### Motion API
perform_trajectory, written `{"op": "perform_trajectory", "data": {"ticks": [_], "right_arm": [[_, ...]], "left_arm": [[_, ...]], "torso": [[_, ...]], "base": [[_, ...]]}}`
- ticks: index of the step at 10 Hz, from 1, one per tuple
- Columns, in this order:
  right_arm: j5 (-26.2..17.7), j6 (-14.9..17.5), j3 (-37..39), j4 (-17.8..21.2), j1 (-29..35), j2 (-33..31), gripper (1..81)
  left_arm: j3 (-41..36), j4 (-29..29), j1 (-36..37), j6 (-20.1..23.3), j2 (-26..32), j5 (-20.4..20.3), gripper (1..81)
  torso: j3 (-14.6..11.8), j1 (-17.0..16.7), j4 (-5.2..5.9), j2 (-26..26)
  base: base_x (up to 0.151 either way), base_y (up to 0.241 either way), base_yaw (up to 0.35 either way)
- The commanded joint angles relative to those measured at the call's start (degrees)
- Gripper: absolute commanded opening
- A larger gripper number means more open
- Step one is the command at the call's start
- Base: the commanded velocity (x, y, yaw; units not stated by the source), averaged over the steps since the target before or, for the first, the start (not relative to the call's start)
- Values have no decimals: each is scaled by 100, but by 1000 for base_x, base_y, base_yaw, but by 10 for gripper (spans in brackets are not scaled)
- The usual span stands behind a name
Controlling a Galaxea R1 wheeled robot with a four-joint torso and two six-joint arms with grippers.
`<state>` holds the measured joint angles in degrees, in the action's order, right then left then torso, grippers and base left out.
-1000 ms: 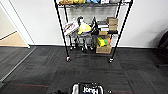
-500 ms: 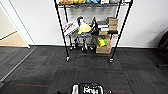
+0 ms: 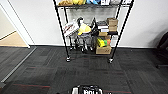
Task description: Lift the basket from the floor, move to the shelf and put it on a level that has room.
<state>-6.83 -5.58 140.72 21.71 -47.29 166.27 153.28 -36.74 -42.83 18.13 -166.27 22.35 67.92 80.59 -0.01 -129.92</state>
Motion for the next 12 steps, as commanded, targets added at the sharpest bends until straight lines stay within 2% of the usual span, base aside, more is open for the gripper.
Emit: {"op": "perform_trajectory", "data": {"ticks": [1,3,7,10,12], "right_arm": [[-144,-57,-790,183,654,-458,10],[-56,-65,-1335,246,610,-810,10],[472,-66,-2550,255,320,-1708,10],[700,-66,-3190,255,197,-2269,10],[806,-66,-3543,255,110,-2578,10]], "left_arm": [[-769,-235,762,-46,565,376,10],[-1545,-334,806,-37,1059,376,10],[-2874,-448,753,-20,1895,323,10],[-3304,-448,692,-11,2246,306,10],[-3612,-457,683,-11,2414,297,10]], "torso": [[-531,-351,0,547],[-925,-609,0,940],[-1580,-1095,0,1690],[-2017,-1468,0,2258],[-1864,-1735,0,2663]], "base": [[0,0,0],[0,0,0],[0,0,0],[0,0,0],[0,0,0]]}}
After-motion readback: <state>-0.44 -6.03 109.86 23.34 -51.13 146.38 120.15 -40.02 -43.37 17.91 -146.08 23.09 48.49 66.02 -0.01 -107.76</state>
